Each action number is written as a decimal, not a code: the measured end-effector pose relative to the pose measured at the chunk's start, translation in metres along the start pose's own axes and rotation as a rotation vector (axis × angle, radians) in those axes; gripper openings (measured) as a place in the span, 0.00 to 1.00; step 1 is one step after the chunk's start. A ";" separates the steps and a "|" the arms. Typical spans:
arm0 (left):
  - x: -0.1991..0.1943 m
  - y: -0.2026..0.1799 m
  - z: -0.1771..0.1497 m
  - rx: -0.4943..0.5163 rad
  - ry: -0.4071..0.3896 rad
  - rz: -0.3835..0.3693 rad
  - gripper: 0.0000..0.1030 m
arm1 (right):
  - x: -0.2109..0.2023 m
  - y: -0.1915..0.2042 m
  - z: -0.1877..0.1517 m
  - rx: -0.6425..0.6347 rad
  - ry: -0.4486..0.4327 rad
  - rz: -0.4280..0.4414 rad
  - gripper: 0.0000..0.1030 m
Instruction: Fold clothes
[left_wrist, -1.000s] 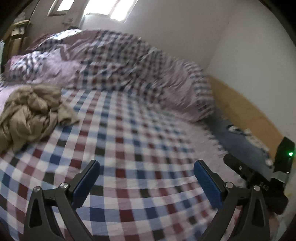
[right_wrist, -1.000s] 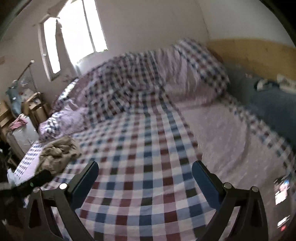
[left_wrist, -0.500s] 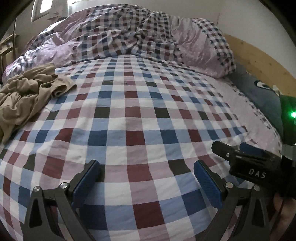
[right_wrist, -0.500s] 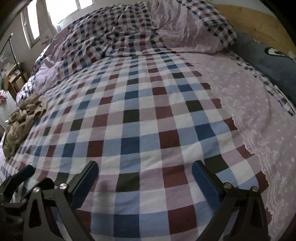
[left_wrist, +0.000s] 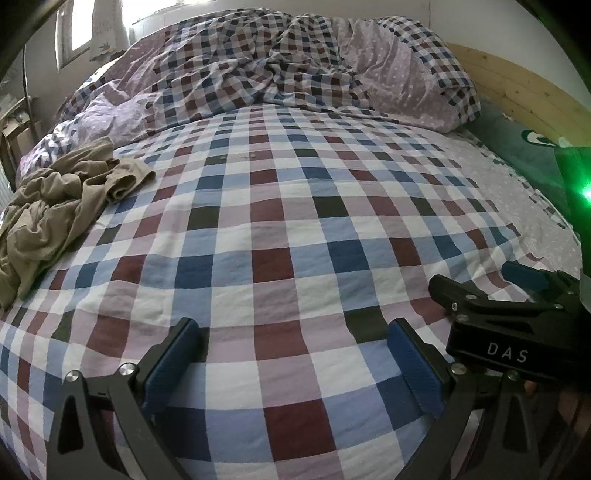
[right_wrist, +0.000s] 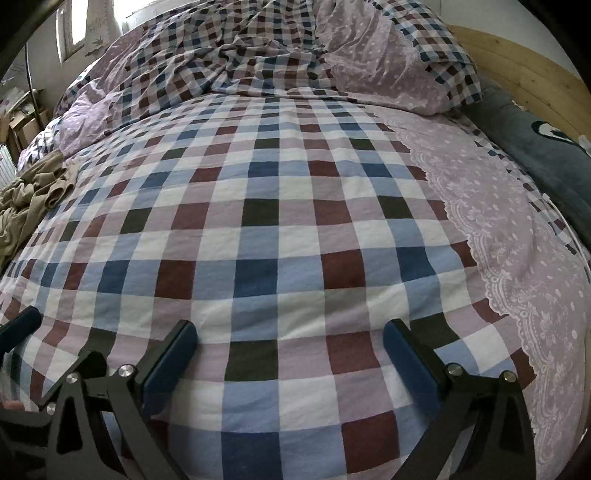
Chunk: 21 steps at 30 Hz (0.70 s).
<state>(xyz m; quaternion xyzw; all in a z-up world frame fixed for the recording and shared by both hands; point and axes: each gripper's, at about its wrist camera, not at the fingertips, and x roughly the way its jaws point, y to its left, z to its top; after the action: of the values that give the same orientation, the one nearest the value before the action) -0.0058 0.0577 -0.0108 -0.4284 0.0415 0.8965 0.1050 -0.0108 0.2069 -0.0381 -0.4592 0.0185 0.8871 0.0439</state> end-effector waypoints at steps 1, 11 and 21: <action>0.000 0.000 0.000 0.000 0.001 -0.001 1.00 | -0.001 0.001 -0.001 -0.001 0.001 0.000 1.00; 0.001 0.002 0.003 0.001 0.008 -0.009 1.00 | -0.002 0.001 0.001 0.000 0.011 0.000 1.00; 0.002 0.001 0.003 0.004 0.014 -0.005 1.00 | 0.000 0.000 0.002 0.001 0.014 0.002 1.00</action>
<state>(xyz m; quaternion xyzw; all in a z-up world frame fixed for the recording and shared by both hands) -0.0095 0.0571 -0.0100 -0.4347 0.0432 0.8930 0.1079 -0.0124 0.2069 -0.0367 -0.4652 0.0198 0.8839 0.0434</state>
